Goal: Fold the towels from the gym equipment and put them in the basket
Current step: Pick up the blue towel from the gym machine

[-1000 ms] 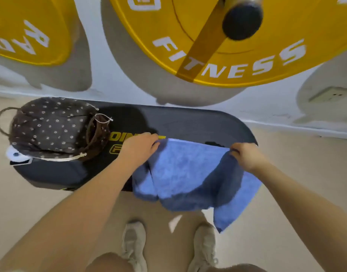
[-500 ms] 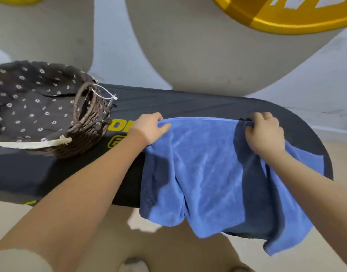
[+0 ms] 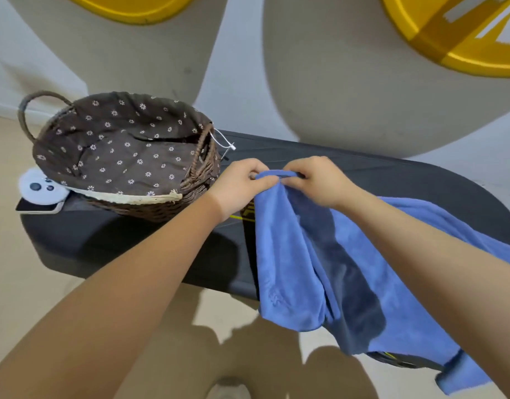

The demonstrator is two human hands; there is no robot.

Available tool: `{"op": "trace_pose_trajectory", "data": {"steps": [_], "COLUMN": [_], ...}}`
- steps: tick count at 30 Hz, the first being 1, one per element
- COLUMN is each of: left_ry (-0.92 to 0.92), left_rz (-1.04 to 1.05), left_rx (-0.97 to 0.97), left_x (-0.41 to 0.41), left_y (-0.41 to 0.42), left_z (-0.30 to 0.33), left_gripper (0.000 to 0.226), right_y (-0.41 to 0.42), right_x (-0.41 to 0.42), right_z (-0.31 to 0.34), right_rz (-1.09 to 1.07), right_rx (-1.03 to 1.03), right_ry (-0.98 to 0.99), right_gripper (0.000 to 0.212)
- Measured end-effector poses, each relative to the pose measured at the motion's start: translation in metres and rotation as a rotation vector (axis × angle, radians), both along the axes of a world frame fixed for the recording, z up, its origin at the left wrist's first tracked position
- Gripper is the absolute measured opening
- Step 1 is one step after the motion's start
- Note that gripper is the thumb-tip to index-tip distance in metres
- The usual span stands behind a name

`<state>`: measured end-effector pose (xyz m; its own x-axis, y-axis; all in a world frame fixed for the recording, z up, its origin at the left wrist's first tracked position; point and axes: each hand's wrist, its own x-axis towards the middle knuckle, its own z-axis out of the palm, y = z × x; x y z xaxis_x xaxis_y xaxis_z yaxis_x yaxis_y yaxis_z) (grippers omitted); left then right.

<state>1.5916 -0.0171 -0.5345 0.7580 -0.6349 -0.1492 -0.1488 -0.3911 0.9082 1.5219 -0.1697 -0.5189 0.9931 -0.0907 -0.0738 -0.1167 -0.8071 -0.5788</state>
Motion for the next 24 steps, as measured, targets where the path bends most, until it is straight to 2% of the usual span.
{"op": "trace_pose_trajectory", "data": {"steps": [3,5,7,8,10,13,16,18,19,20,22,24], "left_ry": [0.107,0.137,0.08,0.001,-0.282,-0.719,-0.919,-1.21,-1.297,-1.281,-1.238,-1.195], "left_rz": [-0.09,-0.094,-0.047,-0.023,-0.002,-0.011,-0.018,-0.001,0.021,0.044,0.007,-0.046], "left_rx": [0.0,-0.005,-0.018,-0.003,0.109,0.407,0.628,0.869,1.0,1.092,1.079,1.061], "left_x": [0.006,0.01,0.015,0.017,0.025,0.038,0.054,0.063,0.064,0.06,0.053,0.032], "left_y": [0.006,0.007,0.004,0.002,-0.003,-0.014,-0.028,-0.033,-0.035,-0.037,-0.042,-0.053], "left_z": [-0.006,-0.01,-0.008,-0.003,0.008,0.03,0.042,0.031,0.026,0.024,0.0,-0.005], "left_gripper": [0.009,0.01,0.017,0.018,0.01,0.013,0.013,0.012,0.015,0.016,0.012,0.021], "right_y": [-0.014,-0.022,-0.029,-0.031,-0.032,-0.033,-0.029,-0.027,-0.028,-0.031,-0.041,-0.06], "right_x": [-0.002,-0.005,-0.006,-0.006,-0.002,0.008,0.017,0.017,0.014,0.008,-0.011,-0.035], "right_z": [0.005,0.003,-0.001,-0.003,-0.006,-0.01,-0.016,-0.022,-0.025,-0.028,-0.033,-0.034], "right_rz": [-0.186,-0.282,-0.336,-0.349,-0.355,-0.364,-0.379,-0.39,-0.409,-0.435,-0.485,-0.515], "right_rx": [0.195,0.205,0.147,0.106,0.015,-0.096,-0.122,-0.132,-0.132,-0.128,-0.125,-0.164], "right_ry": [-0.096,-0.089,-0.06,-0.045,-0.026,-0.044,-0.077,-0.08,-0.078,-0.076,-0.076,-0.063], "right_gripper": [0.018,0.02,0.019,0.017,0.017,0.017,0.018,0.025,0.03,0.034,0.038,0.039]}}
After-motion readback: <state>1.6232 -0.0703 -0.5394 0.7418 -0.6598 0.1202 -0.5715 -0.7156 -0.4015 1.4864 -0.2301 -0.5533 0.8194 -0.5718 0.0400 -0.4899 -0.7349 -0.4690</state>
